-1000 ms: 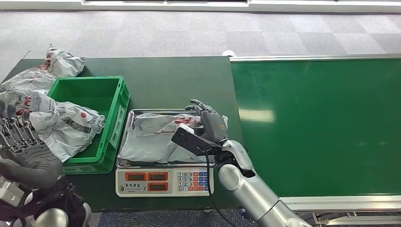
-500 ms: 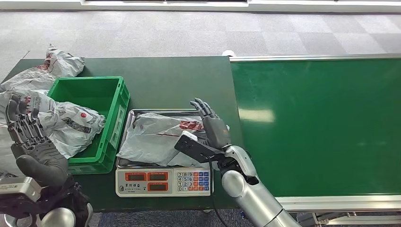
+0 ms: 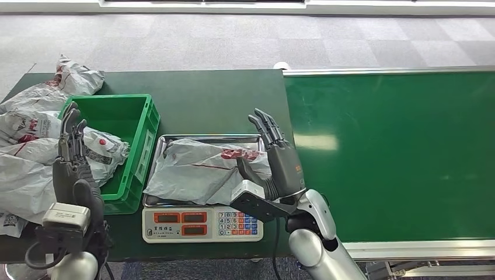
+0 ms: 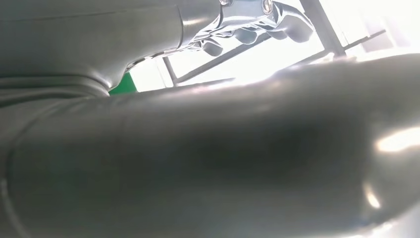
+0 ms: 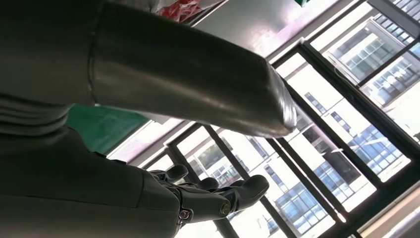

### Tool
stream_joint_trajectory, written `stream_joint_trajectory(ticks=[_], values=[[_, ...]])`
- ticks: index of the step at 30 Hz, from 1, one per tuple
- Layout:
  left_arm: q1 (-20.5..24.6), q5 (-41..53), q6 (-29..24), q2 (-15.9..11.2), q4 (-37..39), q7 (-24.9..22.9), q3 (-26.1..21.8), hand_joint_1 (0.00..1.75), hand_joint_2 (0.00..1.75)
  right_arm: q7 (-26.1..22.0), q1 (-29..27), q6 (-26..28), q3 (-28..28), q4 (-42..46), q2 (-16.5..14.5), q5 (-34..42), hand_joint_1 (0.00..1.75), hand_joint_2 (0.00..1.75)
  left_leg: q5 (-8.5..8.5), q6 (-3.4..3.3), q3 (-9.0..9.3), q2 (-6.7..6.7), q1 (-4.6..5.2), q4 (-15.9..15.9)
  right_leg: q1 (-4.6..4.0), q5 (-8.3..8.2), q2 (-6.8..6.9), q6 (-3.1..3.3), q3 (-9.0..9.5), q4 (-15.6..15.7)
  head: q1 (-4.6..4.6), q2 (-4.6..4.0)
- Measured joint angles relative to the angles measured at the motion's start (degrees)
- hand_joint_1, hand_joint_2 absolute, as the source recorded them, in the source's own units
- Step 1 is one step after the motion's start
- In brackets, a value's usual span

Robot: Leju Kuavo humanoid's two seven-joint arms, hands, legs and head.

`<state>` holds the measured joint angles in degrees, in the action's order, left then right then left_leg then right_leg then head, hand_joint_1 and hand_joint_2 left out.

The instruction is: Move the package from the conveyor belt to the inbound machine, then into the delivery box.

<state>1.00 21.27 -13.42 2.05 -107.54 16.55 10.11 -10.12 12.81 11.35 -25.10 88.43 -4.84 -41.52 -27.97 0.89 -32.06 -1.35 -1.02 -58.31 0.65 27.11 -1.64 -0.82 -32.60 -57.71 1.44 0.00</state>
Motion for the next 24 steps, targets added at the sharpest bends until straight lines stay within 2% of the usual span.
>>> stream_joint_trajectory(ticks=[6,10,11,15,18,22,24], values=[[0.7,3.5,1.1,-0.6,0.0,-0.8,0.4,0.0,0.0,-0.4,-0.8,0.3,0.1,1.8,0.4,-0.2,0.0,0.0,0.02,0.01,0.01,-0.02,0.0,0.0,0.0,-0.02,0.0,0.02,-0.01,0.0,0.0,0.0],[5.0,14.3,7.2,-3.0,1.0,-5.5,2.0,0.0,0.0,-1.7,-2.5,1.3,0.7,4.7,1.1,-0.8,0.0,1.75,0.04,0.01,0.0,-0.08,0.0,0.0,0.0,-0.02,0.05,0.03,-0.02,0.0,0.0,0.0],[7.0,16.2,9.6,-4.2,1.9,-7.0,2.6,0.0,0.0,-2.0,-3.3,1.7,1.0,5.8,1.4,-1.0,0.0,1.75,0.06,0.02,0.0,-0.11,0.0,0.0,0.0,-0.03,0.09,0.03,-0.03,0.0,-0.01,0.0],[17.2,18.7,18.7,-10.8,8.9,-10.0,5.3,0.0,1.75,-3.6,-7.9,4.4,3.3,12.0,3.1,-3.7,0.0,1.75,0.16,0.08,-0.04,-0.1,0.0,0.0,-0.02,-0.13,0.12,0.15,-0.12,0.0,0.01,0.0],[25.6,18.2,25.5,-16.0,16.0,-9.8,8.8,0.0,1.75,-7.2,-12.6,10.2,6.6,17.6,4.6,-4.7,0.0,1.75,0.21,0.12,-0.08,-0.08,-0.01,0.0,-0.02,-0.16,0.1,0.18,-0.16,0.0,0.0,0.0],[34.6,15.1,33.2,-21.5,25.4,-8.8,15.5,0.0,1.75,-20.5,-18.8,25.5,12.3,26.4,6.3,2.6,0.0,1.75,0.21,0.12,-0.15,0.07,0.0,0.0,0.0,-0.2,-0.1,0.18,-0.28,0.0,0.0,0.0],[38.4,13.4,35.8,-22.9,29.9,-8.3,19.4,0.0,1.75,-26.4,-20.4,28.2,15.6,31.4,5.7,6.4,0.0,1.75,0.21,0.12,-0.17,0.13,0.03,0.0,0.02,-0.21,-0.17,0.17,-0.32,-0.1,0.0,0.0]])
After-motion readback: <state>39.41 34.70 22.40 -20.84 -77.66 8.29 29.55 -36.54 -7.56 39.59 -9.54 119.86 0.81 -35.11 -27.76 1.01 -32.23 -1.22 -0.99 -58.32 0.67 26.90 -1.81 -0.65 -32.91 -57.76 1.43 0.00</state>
